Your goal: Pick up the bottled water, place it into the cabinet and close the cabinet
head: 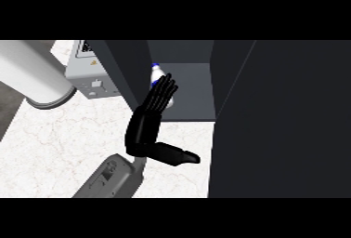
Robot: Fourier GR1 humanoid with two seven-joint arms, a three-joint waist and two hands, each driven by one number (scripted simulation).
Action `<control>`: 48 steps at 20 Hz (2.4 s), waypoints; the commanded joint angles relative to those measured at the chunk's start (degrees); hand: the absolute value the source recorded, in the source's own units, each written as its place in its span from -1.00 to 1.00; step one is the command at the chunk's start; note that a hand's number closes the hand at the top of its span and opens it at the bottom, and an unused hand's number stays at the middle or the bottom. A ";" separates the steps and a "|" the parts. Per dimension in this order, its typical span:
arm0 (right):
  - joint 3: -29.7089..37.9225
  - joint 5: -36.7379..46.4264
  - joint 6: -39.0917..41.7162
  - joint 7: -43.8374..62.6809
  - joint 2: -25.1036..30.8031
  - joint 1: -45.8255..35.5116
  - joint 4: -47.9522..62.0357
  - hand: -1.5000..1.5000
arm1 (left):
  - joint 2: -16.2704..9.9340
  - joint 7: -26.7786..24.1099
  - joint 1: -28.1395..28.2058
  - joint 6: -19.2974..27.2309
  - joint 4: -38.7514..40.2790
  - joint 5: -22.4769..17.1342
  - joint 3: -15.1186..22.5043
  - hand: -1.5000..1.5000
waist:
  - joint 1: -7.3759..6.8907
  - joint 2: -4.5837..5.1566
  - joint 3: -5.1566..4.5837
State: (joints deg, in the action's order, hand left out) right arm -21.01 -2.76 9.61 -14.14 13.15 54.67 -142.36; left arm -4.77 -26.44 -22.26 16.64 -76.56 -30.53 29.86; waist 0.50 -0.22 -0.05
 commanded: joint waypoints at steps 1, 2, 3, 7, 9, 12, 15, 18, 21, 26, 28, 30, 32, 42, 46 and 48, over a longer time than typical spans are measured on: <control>-1.34 3.17 1.25 1.88 2.25 -0.53 -4.59 -1.00 | -1.83 0.73 5.65 -3.29 -5.98 -0.01 2.02 1.00 | -0.39 -0.04 0.02; -3.56 4.59 3.35 1.40 4.19 0.96 -5.04 -1.00 | -0.57 0.15 4.80 -1.41 -4.70 0.55 1.11 1.00 | -0.07 -0.07 0.01; -2.21 3.27 4.59 0.37 5.83 2.46 -6.59 -1.00 | -2.18 0.98 7.74 -4.18 -5.75 -1.13 1.78 1.00 | 0.01 -0.15 0.01; -0.14 5.33 8.34 0.59 10.97 1.25 -4.51 1.00 | -8.38 1.67 12.34 -7.03 -12.30 -2.15 0.13 1.00 | -0.78 -0.18 0.00; -1.19 4.13 10.31 0.29 13.42 5.13 -9.25 1.00 | -9.85 2.08 15.07 -6.63 -14.80 -2.87 -1.12 1.00 | -0.15 -0.33 -0.01; -5.94 9.39 11.63 -0.08 14.94 2.63 -8.53 1.00 | -11.19 2.93 18.41 -4.71 -18.66 -2.75 -1.54 -1.00 | -0.60 -0.51 -0.05; -6.04 10.61 10.36 0.33 15.22 0.48 -11.00 1.00 | -15.35 0.76 23.46 -7.56 -21.33 -4.28 -4.19 -1.00 | -1.11 -0.46 -0.13; -10.40 12.67 10.34 1.61 16.07 -0.60 -12.27 1.00 | -15.97 0.55 25.28 -9.18 -22.59 -6.36 -5.84 -1.00 | -0.78 -0.33 -0.19; -15.31 15.00 12.60 0.02 18.96 0.32 -9.35 1.00 | -18.29 0.82 28.19 -11.83 -23.68 -10.44 -9.64 -1.00 | -0.02 -0.70 -0.22; -20.88 15.12 12.95 4.69 20.63 -5.66 -12.06 1.00 | -20.78 1.06 32.16 -13.42 -26.89 -13.34 -12.54 -1.00 | -1.81 -0.76 -0.45; -22.63 16.79 13.62 6.11 21.84 -8.18 -10.41 1.00 | -21.14 1.15 33.54 -14.24 -27.57 -14.01 -12.54 -1.00 | -2.06 -0.97 -0.55; -23.74 16.69 12.79 7.83 21.70 -10.20 -10.19 1.00 | -22.83 0.72 33.73 -16.57 -26.80 -15.80 -15.27 -1.00 | -2.28 -0.80 -0.74; -24.43 15.81 13.37 7.79 22.15 -13.33 -9.24 1.00 | -23.80 0.92 35.14 -17.93 -27.78 -17.04 -16.04 -1.00 | -3.58 -0.84 -0.77; -31.96 5.73 8.54 9.19 15.23 -15.30 -5.69 1.00 | -28.62 1.52 38.87 -23.79 -28.76 -20.04 -19.70 -1.00 | -5.92 0.47 -0.75; -30.73 4.02 9.08 11.71 15.99 -17.67 -6.10 1.00 | -30.33 1.81 39.87 -26.81 -29.22 -22.07 -21.22 -1.00 | -7.94 0.93 -0.81; -30.96 3.81 9.21 12.31 15.55 -18.91 -3.38 1.00 | -31.51 1.68 39.72 -28.14 -29.38 -22.49 -22.46 -1.00 | -8.67 1.03 -0.81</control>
State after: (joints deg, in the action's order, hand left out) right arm -39.78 0.77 15.96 -6.87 31.83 39.53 -142.45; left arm -34.34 -24.97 16.83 -8.93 -105.83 -51.69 9.14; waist -6.97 0.57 -0.85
